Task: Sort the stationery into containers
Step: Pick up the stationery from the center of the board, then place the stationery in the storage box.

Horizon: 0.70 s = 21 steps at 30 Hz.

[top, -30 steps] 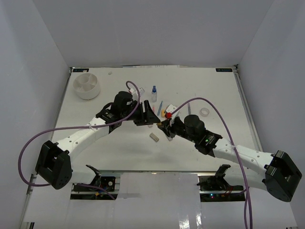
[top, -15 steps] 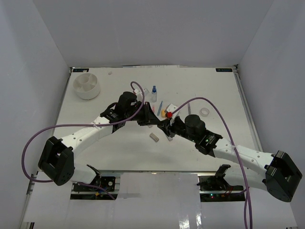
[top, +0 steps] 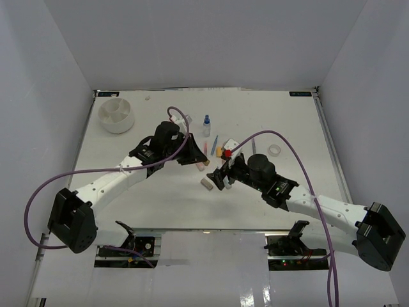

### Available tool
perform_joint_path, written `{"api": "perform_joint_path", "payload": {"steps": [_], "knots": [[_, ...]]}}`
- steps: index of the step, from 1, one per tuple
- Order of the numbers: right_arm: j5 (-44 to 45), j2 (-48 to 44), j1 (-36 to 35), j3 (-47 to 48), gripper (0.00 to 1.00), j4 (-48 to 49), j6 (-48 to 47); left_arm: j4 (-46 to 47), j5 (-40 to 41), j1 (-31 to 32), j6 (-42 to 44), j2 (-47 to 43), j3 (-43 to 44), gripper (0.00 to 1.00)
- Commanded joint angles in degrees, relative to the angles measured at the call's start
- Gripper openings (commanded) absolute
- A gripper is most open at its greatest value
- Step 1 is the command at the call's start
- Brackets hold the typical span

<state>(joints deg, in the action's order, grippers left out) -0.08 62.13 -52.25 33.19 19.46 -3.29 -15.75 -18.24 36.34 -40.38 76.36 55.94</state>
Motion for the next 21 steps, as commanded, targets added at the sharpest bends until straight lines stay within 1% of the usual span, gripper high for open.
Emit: {"api": "perform_joint_path", "payload": {"steps": [1, 2, 3, 4, 5, 6, 7, 8, 10, 11, 15, 17, 18, 20, 21], "knots": [[4.5, -2.2, -0.2, -0.2, 0.92, -1.4, -0.2, -7.3, 11.5, -3.5, 4.0, -3.8, 4.2, 0.07], [5.1, -2.9, -0.3, -0.7, 0.90, -1.9, -0.3, -8.6, 13.4, -5.9, 5.6, -4.5, 4.9, 0.07], [5.8, -3.3, -0.3, -0.8, 0.90, -2.9, -0.3, -10.7, 16.5, -7.5, 6.4, -4.7, 6.2, 0.08], [6.7, -4.0, -0.2, -1.0, 0.90, -3.4, -0.3, -11.7, 17.9, -9.0, 7.2, -4.8, 6.9, 0.09], [7.2, -4.3, -0.3, -1.3, 0.90, -3.9, -0.3, -12.4, 20.4, -12.2, 8.8, -5.1, 7.6, 0.09], [7.8, -4.6, -0.1, -1.3, 0.90, -4.3, -0.1, -13.6, 23.7, -13.9, 9.7, -5.1, 8.4, 0.09], [8.9, -4.8, -0.1, -1.4, 0.90, -5.5, 0.2, -14.0, 25.4, -15.4, 10.5, -4.9, 10.0, 0.10], [9.5, -5.3, -0.2, -1.5, 0.90, -5.8, 0.5, -14.4, 26.9, -18.5, 11.3, -4.6, 11.0, 0.11], [11.1, -5.9, -0.1, -2.0, 0.90, -6.5, 1.7, -14.7, 30.5, -21.4, 13.7, -2.7, 14.0, 0.11], [11.0, -6.1, -0.1, -2.7, 0.90, -6.7, 1.8, -14.8, 31.1, -24.6, 15.1, -0.8, 15.2, 0.12], [11.7, -6.6, -0.1, -3.7, 0.90, -6.8, 2.4, -15.1, 32.4, -32.7, 16.7, 4.2, 21.8, 0.14], [11.2, -6.8, -0.1, -3.9, 0.90, -7.0, 2.8, -14.7, 32.9, -36.2, 17.5, 8.4, 26.1, 0.15], [10.2, -6.9, -0.2, -3.8, 0.90, -7.1, 2.9, -14.3, 33.4, -39.0, 17.8, 11.8, 27.7, 0.15], [9.3, -7.2, -0.1, -3.7, 0.90, -7.2, 2.9, -14.1, 33.9, -42.3, 17.9, 15.4, 31.0, 0.15], [9.0, -7.4, -0.1, -3.7, 0.90, -7.2, 2.9, -13.8, 34.2, -43.1, 18.1, 17.1, 34.2, 0.15]]}}
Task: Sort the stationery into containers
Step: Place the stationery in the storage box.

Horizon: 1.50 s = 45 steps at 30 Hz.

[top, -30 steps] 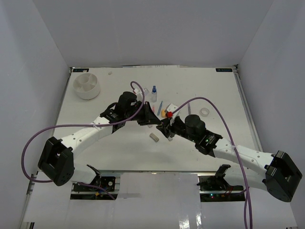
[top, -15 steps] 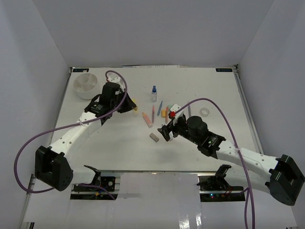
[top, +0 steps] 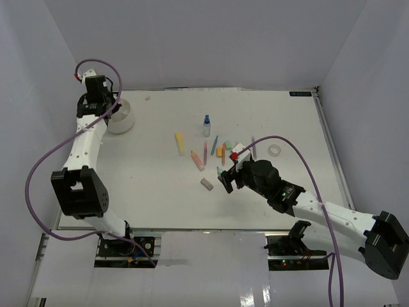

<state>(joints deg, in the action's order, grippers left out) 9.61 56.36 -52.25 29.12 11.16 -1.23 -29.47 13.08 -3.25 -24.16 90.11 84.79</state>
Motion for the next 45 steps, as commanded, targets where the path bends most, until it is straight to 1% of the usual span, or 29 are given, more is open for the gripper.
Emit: {"api": "perform_joint_path", "payload": {"steps": [1, 2, 3, 4, 8, 11, 13, 16, 19, 20, 23, 24, 26, 27, 29, 30, 34, 36, 37, 38, 41, 42, 43, 44, 45], "knots": [[-1.0, -2.0, 0.0, 0.1, 0.90, 1.1, 0.8, 0.0, 3.9, -4.0, 2.9, 5.3, 6.9, 0.15], [-1.0, -2.2, 0.0, 0.0, 0.90, 1.1, 0.8, 0.1, 5.6, -4.7, 3.6, 9.1, 8.6, 0.15], [-1.2, -2.7, 0.0, -0.3, 0.90, 1.1, 0.8, 0.1, 6.2, -5.0, 4.2, 11.0, 11.9, 0.15], [-1.3, -2.9, 0.0, -0.5, 0.90, 1.1, 0.8, 0.1, 6.2, -6.0, 5.2, 14.6, 13.5, 0.15], [-2.6, -4.0, 0.1, -1.1, 0.90, 1.1, 2.4, 0.1, 2.8, -8.4, 4.6, 21.1, 19.3, 0.16], [-3.2, -4.4, 0.1, -1.4, 0.90, 1.1, 2.5, 0.2, 2.2, -8.9, 4.5, 25.3, 22.5, 0.17], [-3.3, -4.5, 0.0, -1.4, 0.90, 1.0, 2.5, 0.1, 2.0, -9.2, 4.5, 27.0, 24.1, 0.20], [-3.2, -4.4, 0.1, -1.4, 0.90, 1.0, 2.3, 0.0, 1.6, -9.8, 4.4, 29.0, 24.9, 0.20], [-3.1, -4.2, 0.1, -1.4, 0.90, 1.0, 2.2, -0.4, 1.2, -10.5, 3.9, 29.8, 24.6, 0.23], [-3.0, -4.1, 0.1, -1.4, 0.90, 1.0, 2.3, -0.3, 0.9, -10.7, 3.8, 29.7, 24.2, 0.27], [-2.9, -4.0, 0.1, -1.4, 0.90, 1.0, 2.3, -0.3, 0.7, -11.1, 3.5, 29.7, 23.5, 0.35], [-2.9, -3.9, 0.1, -1.4, 0.90, 1.0, 2.3, -0.5, 0.5, -11.3, 3.5, 29.7, 23.3, 0.40], [-2.8, -3.7, 0.1, -1.4, 0.90, 1.0, 2.2, -0.6, -0.1, -11.3, 3.3, 29.7, 23.1, 0.45], [-2.7, -3.6, 0.1, -1.4, 0.90, 0.8, 2.2, -0.7, -0.2, -11.4, 3.2, 29.6, 23.2, 0.52], [-2.6, -3.4, 0.1, -1.3, 0.90, 0.6, 2.2, -0.9, -1.0, -11.5, 3.0, 29.2, 23.0, 0.56], [-2.4, -3.4, 0.1, -1.3, 0.90, 0.4, 2.3, -0.9, -1.0, -11.5, 3.1, 28.9, 22.9, 0.60], [-1.0, -3.2, 0.1, -0.9, 0.91, -0.6, 2.8, -2.8, -1.2, -11.7, 2.6, 27.0, 23.0, 0.66], [0.8, -2.3, 0.2, -0.6, 0.92, -1.5, 3.6, -4.4, -2.3, -11.7, 2.2, 23.9, 21.8, 0.69], [1.5, -1.8, 0.1, -0.4, 0.93, -3.0, 4.0, -4.9, -3.0, -11.8, 1.8, 22.5, 21.0, 0.72], [2.5, -0.5, 0.2, 0.2, 0.93, -3.8, 4.8, -5.5, -4.7, -11.7, 1.1, 19.0, 18.5, 0.74], [2.9, 3.1, 0.3, 2.2, 0.97, -7.5, 6.1, -5.4, -8.8, -11.8, -1.1, 12.2, 12.7, 0.80], [1.7, 4.1, 0.2, 2.6, 0.98, -8.0, 6.2, -5.2, -12.3, -11.7, -1.6, 7.5, 10.5, 0.81], [1.0, 5.1, 0.3, 3.0, 1.00, -8.3, 6.3, -5.1, -14.3, -11.7, -1.9, 5.1, 5.8, 0.83], [-0.4, 7.0, 0.3, 3.7, 1.00, -9.0, 6.2, -4.4, -17.1, -11.6, -2.4, 2.6, 3.1, 0.86], [-1.2, 7.9, 0.2, 4.2, 0.96, -9.3, 6.1, -4.1, -21.0, -11.7, -2.5, -2.3, 0.4, 0.87]]}}
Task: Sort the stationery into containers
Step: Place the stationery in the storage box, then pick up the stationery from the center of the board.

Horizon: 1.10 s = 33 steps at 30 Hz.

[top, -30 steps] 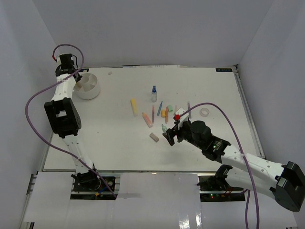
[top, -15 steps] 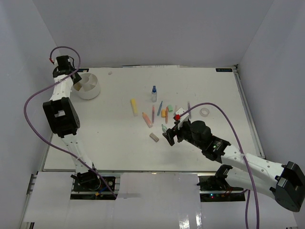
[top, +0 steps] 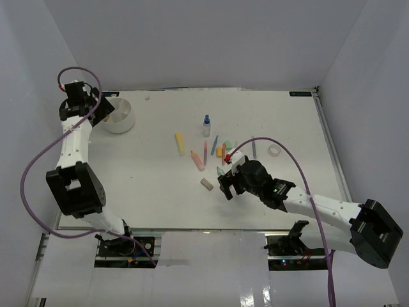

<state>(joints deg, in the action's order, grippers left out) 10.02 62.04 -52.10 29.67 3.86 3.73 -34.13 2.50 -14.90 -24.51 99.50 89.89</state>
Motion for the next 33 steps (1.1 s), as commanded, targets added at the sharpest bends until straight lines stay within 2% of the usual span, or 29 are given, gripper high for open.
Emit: {"api": "perform_joint_path", "payload": {"steps": [1, 2, 4, 8, 14, 20, 30, 33], "knots": [[-2.3, 3.3, 0.2, 4.1, 0.95, -2.0, 0.9, 0.7, -11.8, 0.1, -2.5, -14.1, -7.3, 0.89], [-2.8, 5.0, 0.0, 4.6, 0.93, -2.2, 0.7, 1.9, -13.8, 0.0, -2.6, -16.7, -13.0, 0.93], [-4.4, 7.0, 0.0, 6.0, 0.90, -2.0, -0.1, 2.4, -17.4, 0.1, -2.5, -23.8, -18.2, 0.96], [-5.6, 13.6, -0.1, 9.7, 0.85, -2.8, -1.6, 3.9, -22.3, 1.3, -2.7, -34.6, -31.8, 0.98], [-7.3, 20.8, -0.5, 14.4, 0.80, -2.9, -2.2, 2.2, -29.4, 4.9, -2.6, -46.1, -42.6, 0.98], [-8.3, 26.8, -0.9, 17.3, 0.75, -3.1, -2.8, -0.7, -30.3, 6.2, -1.8, -52.0, -47.0, 0.98], [-9.4, 32.3, -1.8, 18.3, 0.69, -1.0, -3.5, -1.0, -33.3, 8.0, -1.2, -50.1, -46.6, 0.98], [-9.4, 33.5, -2.0, 19.2, 0.65, -1.1, -5.2, -1.0, -34.1, 8.6, -1.5, -49.3, -46.3, 0.98]]}}
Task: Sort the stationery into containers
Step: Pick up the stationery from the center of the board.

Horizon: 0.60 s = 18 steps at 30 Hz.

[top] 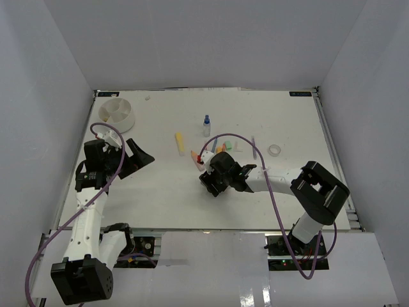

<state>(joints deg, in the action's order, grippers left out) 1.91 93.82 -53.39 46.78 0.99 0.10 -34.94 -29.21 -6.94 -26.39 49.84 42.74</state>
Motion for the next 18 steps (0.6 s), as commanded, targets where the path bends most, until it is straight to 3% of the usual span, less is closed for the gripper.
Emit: {"api": "perform_joint_path", "payload": {"steps": [1, 8, 11, 18], "knots": [[-1.3, 2.0, -0.8, 2.3, 0.64, 1.6, -1.7, -0.1, -2.7, 0.7, 0.2, 0.6, 0.9, 0.98], [-1.3, 1.6, -1.9, 2.5, 0.38, 1.6, -2.0, 0.0, -3.9, 3.6, -1.4, 3.5, 3.0, 0.98], [-4.1, -2.6, -2.3, 0.0, 0.29, 5.1, -2.1, 1.0, -3.6, 8.6, -3.5, 5.2, 4.4, 0.98], [-4.5, -14.0, -3.4, -3.8, 0.24, 11.7, -2.8, 2.6, -1.3, 19.4, -7.2, 11.0, 8.3, 0.97]]}}
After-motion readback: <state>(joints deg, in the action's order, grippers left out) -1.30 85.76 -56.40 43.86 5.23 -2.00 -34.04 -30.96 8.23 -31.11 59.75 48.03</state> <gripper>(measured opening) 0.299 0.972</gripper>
